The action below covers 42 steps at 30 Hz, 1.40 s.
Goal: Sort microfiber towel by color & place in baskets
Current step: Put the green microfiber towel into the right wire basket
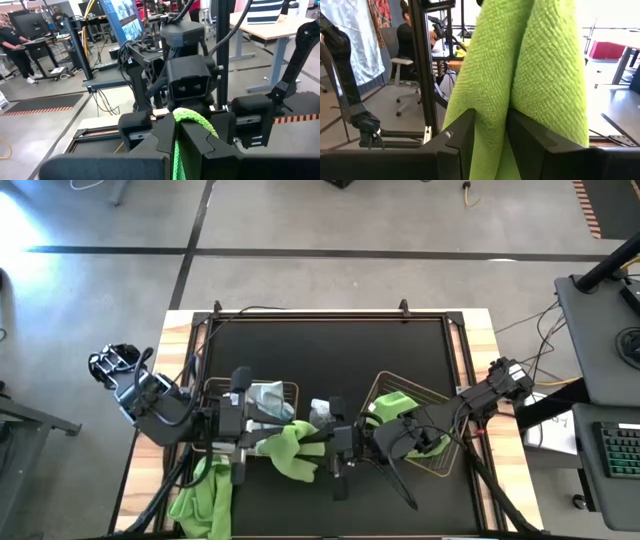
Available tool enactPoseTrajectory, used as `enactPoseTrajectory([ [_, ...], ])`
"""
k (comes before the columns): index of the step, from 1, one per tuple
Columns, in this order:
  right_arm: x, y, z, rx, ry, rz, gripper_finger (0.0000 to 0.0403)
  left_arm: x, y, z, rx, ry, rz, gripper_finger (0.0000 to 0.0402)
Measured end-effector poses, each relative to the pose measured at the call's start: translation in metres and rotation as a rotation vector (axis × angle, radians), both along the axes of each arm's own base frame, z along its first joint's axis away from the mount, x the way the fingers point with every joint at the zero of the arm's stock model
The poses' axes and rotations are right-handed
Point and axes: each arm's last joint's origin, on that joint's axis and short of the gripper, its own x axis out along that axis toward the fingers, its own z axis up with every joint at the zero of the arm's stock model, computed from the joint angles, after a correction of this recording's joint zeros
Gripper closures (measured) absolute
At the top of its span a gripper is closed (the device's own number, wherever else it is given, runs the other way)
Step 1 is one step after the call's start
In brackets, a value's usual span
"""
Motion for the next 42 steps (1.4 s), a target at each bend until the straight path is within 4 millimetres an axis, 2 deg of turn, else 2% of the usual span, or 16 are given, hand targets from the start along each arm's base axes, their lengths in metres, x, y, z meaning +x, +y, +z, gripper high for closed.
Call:
enactPoseTrajectory([
  [10, 0.003, 0.001, -0.001, -0.001, -0.004, 0.001, 0.0294, 0.007, 0.009, 0.002, -0.01, -0.019, 0.031, 0.0402],
  [16, 0.003, 0.001, -0.001, -0.008, -0.011, 0.001, 0.0294, 0.014, 0.012, -0.001, -0.031, -0.028, -0.031, 0.0402],
  [25, 0.003, 0.001, 0.0, -0.014, -0.014, 0.002, 0.0297, 0.017, 0.015, -0.003, -0.028, -0.022, -0.021, 0.0402],
  [30, 0.003, 0.001, 0.0, -0.019, -0.014, 0.002, 0.0317, 0.017, 0.015, -0.003, -0.028, -0.022, -0.022, 0.0402],
  [42, 0.003, 0.002, -0.001, -0.023, -0.011, 0.021, 0.0391, 0.016, 0.014, -0.003, -0.028, -0.02, -0.025, 0.0402],
])
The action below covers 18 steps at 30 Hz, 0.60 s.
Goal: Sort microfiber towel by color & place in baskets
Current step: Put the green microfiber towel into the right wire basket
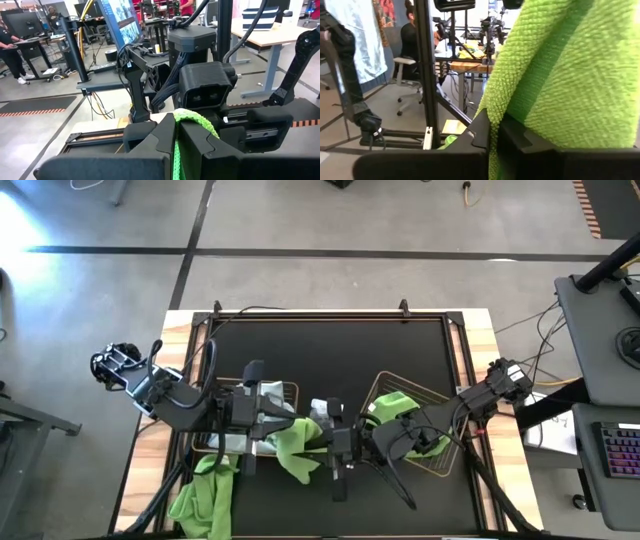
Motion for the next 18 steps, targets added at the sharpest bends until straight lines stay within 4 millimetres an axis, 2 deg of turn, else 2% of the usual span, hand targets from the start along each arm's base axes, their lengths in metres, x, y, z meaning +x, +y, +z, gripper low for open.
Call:
enactPoseTrajectory([
  [18, -0.0001, 0.0001, -0.0015, -0.005, 0.014, 0.005, 0.0394, -0.0002, 0.0001, -0.0021, 0.011, 0.019, -0.001, 0.0402],
])
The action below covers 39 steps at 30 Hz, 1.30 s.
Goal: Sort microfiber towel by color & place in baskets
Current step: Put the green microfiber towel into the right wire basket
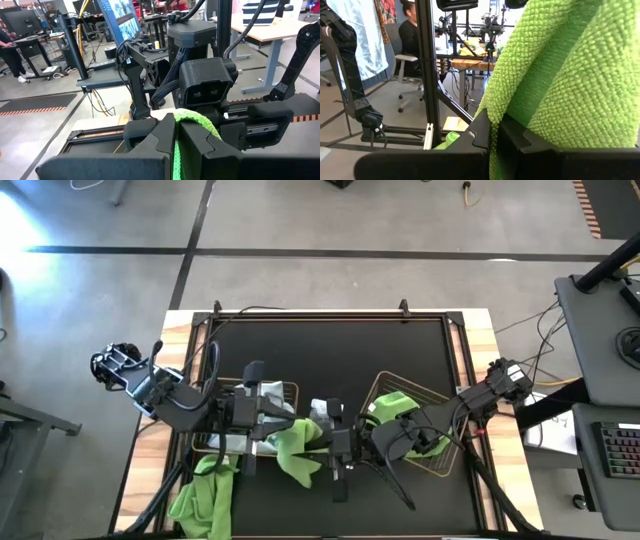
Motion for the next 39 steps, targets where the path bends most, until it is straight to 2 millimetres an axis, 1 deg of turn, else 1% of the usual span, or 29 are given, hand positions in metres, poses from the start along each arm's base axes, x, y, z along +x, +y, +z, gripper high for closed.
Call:
enactPoseTrajectory([
  [3, 0.0, 0.0, 0.0, -0.001, 0.001, 0.0, 0.0394, 0.0, 0.0, 0.0, -0.01, 0.0, 0.001, 0.0397],
  [7, 0.0, 0.0, 0.0, -0.002, 0.002, 0.0, 0.0394, 0.0, 0.0, 0.0, -0.008, 0.004, 0.001, 0.0371],
  [11, 0.0, 0.0, -0.001, -0.003, 0.006, 0.0, 0.0394, 0.0, 0.0, 0.0, -0.008, 0.005, 0.001, 0.033],
  [19, 0.0, 0.0, -0.001, -0.005, 0.008, 0.0, 0.0394, 0.0, 0.0, -0.002, -0.013, 0.017, 0.004, 0.0236],
  [24, 0.0, 0.0, -0.001, -0.005, 0.008, 0.0, 0.0394, 0.0, 0.0, -0.003, -0.02, 0.026, 0.006, 0.0195],
  [27, 0.0, 0.0, -0.001, -0.007, 0.014, 0.001, 0.0394, -0.001, 0.001, -0.003, -0.015, 0.034, 0.006, 0.018],
  [30, 0.0, 0.0, -0.003, -0.013, 0.028, 0.001, 0.0394, -0.007, 0.005, -0.001, 0.007, 0.084, 0.014, 0.0174],
  [33, 0.0, 0.0, -0.004, -0.005, 0.036, 0.0, 0.0394, -0.019, 0.013, 0.006, -0.012, 0.14, 0.047, 0.0173],
  [39, -0.002, -0.001, -0.003, -0.003, 0.043, 0.0, 0.0394, -0.044, 0.029, 0.021, -0.106, 0.222, 0.104, 0.0173],
])
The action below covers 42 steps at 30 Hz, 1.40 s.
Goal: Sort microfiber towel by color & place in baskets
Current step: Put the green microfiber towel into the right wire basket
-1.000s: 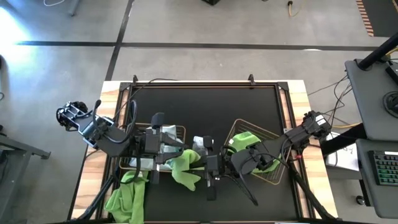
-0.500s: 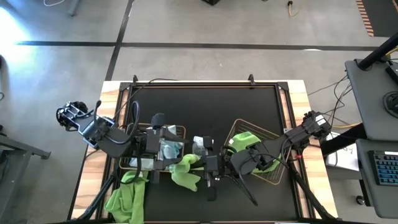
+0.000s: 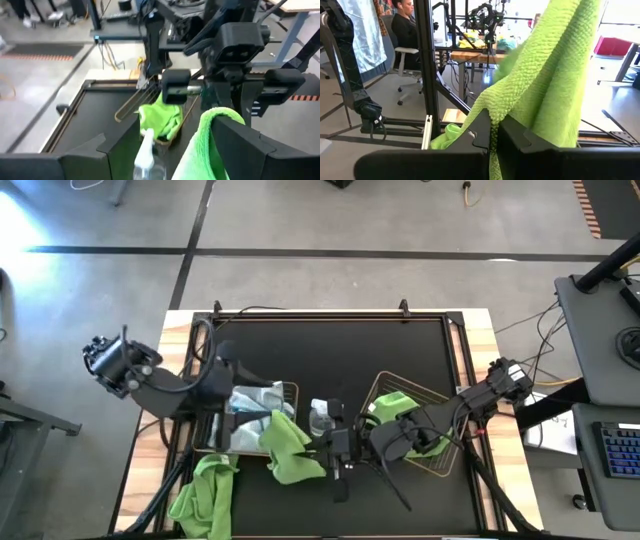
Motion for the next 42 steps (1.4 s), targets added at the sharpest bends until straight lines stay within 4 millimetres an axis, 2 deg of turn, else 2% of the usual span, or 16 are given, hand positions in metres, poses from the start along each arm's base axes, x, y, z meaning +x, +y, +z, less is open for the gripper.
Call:
enactPoseTrajectory([
  [9, -0.006, -0.002, 0.007, 0.01, -0.016, 0.002, 0.0394, -0.027, 0.017, -0.001, -0.088, 0.157, 0.1, 0.0173],
  [17, -0.007, -0.003, 0.01, 0.0, -0.021, -0.011, 0.0394, -0.024, 0.015, -0.015, -0.079, 0.233, 0.132, 0.0173],
  [20, -0.011, -0.007, 0.013, -0.02, -0.02, -0.091, 0.0394, -0.023, 0.014, -0.02, -0.07, 0.26, 0.14, 0.0173],
  [29, -0.056, -0.032, 0.031, -0.03, 0.123, -0.341, 0.0394, -0.028, 0.016, -0.023, -0.094, 0.302, 0.169, 0.0173],
  [42, -0.128, -0.062, 0.034, 0.065, 0.273, -0.649, 0.0394, -0.031, 0.018, -0.021, -0.105, 0.293, 0.172, 0.0173],
])
